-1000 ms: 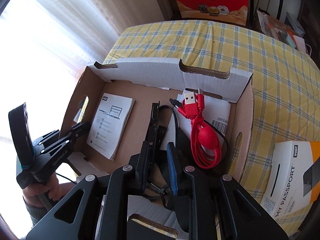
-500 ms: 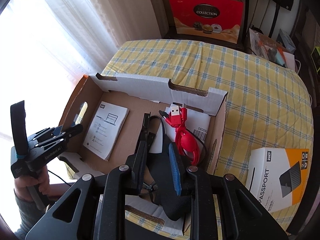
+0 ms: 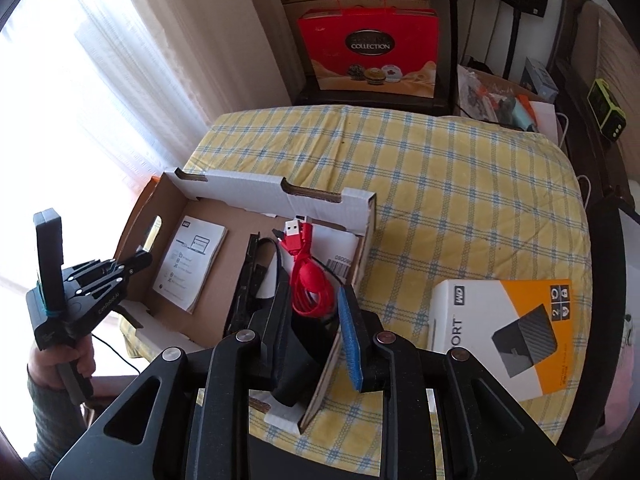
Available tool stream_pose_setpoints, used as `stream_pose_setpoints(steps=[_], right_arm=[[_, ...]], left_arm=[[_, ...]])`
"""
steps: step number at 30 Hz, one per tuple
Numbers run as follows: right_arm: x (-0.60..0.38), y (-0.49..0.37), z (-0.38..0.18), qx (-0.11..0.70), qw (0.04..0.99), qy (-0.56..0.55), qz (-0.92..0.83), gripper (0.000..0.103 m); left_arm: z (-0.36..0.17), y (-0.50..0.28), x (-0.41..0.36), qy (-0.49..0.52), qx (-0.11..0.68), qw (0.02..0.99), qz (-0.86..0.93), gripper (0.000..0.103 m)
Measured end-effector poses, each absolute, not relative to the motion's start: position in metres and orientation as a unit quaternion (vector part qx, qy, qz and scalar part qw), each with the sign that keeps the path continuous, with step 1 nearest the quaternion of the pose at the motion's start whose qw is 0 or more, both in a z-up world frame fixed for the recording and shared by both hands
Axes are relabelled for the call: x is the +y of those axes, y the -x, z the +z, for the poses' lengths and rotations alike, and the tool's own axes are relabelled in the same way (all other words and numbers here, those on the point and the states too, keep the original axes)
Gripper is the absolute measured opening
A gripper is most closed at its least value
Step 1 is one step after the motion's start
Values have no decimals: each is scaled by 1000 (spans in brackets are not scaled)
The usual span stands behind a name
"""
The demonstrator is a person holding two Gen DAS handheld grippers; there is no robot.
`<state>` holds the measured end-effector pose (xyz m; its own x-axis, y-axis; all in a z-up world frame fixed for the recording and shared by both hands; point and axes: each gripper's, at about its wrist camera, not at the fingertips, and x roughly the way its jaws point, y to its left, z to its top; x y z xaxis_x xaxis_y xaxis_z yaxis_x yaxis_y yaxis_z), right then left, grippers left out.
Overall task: Organize objects
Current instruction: 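Move both tools to the white-and-orange My Passport box on the tablecloth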
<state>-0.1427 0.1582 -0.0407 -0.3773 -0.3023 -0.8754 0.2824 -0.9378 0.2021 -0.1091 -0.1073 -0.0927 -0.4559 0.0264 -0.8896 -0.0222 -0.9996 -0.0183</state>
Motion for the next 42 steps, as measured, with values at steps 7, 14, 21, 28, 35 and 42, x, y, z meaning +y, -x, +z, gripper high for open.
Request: stream_pose_setpoints(steps=[7,14,21,28,35,42], right_arm=[[214,137,-25,-25,133,-522,-842,24],[262,128,-20,-45,95,-520,-848,26],[301,117,-26,-54,58,-520,-851,42],[326,117,-40,-56,29,-522,-851,63],[341,117,-54,-57,17,-531,-845,80],[362,117,-64,-75,6,-535,-841,80]], left_arm=[[-92,114,-91,522,5,21,853,3],[-93,116,-81,527,10,17,849,4],[-73,105,-91,503,14,-27,864,66],[-33,89,-87,470,-14,8,882,91],[-5,85,-34,467,-35,100,878,98],[7,92,24,488,-69,175,853,98]])
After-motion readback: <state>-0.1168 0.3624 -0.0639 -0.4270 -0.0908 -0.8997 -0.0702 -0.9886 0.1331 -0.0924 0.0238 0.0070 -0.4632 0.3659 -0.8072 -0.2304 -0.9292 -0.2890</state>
